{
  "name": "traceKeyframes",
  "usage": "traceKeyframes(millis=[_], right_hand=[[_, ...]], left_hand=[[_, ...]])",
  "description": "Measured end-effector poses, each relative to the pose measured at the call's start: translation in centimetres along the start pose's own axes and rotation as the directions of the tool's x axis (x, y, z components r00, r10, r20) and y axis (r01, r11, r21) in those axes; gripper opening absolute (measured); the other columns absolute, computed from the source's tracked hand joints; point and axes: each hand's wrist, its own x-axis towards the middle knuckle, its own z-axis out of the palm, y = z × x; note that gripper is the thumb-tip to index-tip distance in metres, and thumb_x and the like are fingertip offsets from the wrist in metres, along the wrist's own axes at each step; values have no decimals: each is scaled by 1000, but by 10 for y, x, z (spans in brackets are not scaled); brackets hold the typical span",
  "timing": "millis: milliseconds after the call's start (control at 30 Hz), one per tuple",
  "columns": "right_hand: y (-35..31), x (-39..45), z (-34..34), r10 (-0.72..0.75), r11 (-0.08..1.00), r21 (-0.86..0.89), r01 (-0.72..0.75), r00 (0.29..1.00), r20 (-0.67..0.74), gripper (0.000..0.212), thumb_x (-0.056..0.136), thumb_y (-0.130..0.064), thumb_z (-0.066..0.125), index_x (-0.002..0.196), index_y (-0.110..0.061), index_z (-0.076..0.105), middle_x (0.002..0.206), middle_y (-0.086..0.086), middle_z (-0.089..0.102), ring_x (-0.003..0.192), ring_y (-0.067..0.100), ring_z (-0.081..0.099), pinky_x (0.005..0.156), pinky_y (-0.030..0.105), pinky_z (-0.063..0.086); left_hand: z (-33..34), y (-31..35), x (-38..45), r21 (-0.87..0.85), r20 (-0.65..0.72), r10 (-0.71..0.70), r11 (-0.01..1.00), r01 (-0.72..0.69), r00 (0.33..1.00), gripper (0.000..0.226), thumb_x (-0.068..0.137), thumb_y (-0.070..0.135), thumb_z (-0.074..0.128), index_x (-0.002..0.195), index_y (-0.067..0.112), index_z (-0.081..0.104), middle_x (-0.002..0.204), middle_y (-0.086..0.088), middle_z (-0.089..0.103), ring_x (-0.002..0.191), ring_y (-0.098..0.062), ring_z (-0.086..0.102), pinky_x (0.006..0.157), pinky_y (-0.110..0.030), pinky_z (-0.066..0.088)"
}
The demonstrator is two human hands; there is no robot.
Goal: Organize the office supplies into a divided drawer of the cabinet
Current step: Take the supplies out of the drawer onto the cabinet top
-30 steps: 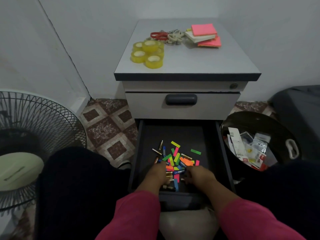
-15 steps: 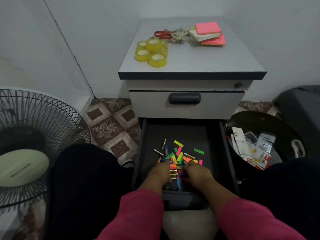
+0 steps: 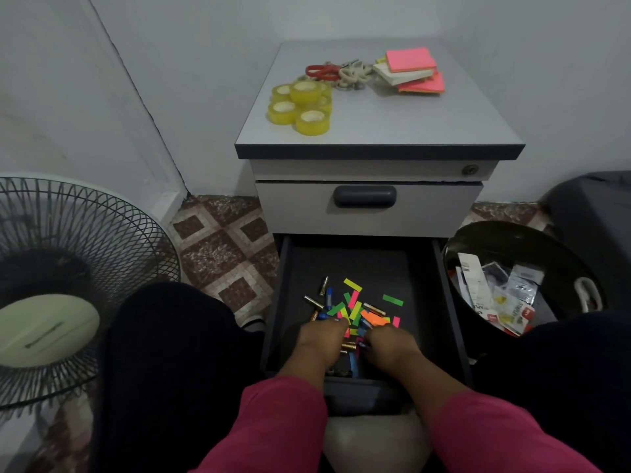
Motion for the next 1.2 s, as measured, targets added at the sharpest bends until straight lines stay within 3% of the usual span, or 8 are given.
traceKeyframes(millis=[167,300,500,700,867,1000,1100,1200], right_hand=[[2,-2,-2,31,996,79,-31,1000,1,22,96,-35,49,110,-22,60,108,4,62,100,20,57,86,34,49],[3,-1,-3,120,971,206,-117,993,-1,24,93,-35,54,108,-20,64,106,2,64,98,18,59,84,32,49],[7,-1,-10,206,911,362,-198,978,18,25,91,-34,56,110,-21,67,106,2,66,99,17,60,83,30,48],[7,-4,-12,247,897,371,-241,968,31,27,91,-34,57,113,-19,63,108,3,64,100,17,59,85,30,48],[5,-6,-13,251,893,363,-265,964,84,25,91,-32,59,109,-16,63,103,3,63,96,17,59,80,28,46],[5,-7,-14,236,885,391,-253,967,93,24,92,-30,58,109,-14,64,105,5,63,96,18,59,77,27,44],[5,-5,-17,273,781,571,-252,961,51,23,93,-27,58,111,-13,64,105,7,63,94,18,58,79,28,45],[0,-1,-32,367,593,783,-187,928,-56,15,95,-19,55,103,-8,63,90,9,62,82,20,59,71,32,48]], left_hand=[[3,2,3,72,59,-14,997,10,998,38,89,21,62,125,12,51,128,-10,56,118,-29,53,93,-41,45],[8,0,5,18,132,-40,999,38,991,45,84,25,68,125,13,53,128,-10,55,118,-28,53,93,-38,44],[3,2,10,-104,162,-75,990,93,984,27,88,22,64,112,11,63,115,-10,62,109,-28,58,90,-38,48],[-4,5,8,-148,104,-94,983,109,990,23,91,21,58,111,12,64,112,-9,62,106,-27,59,89,-38,48],[1,7,2,-46,132,-75,996,82,988,27,92,12,56,119,6,60,123,-14,58,115,-30,54,95,-40,46],[0,5,0,-83,142,-91,991,104,986,28,95,16,52,121,7,58,125,-12,57,117,-28,53,95,-38,44],[-7,4,1,-213,88,-111,969,128,990,29,96,22,48,123,13,53,126,-13,57,115,-30,55,93,-38,45],[-24,8,3,-500,-42,-155,858,114,987,23,96,17,45,118,11,51,115,-15,61,105,-31,59,80,-31,44]])
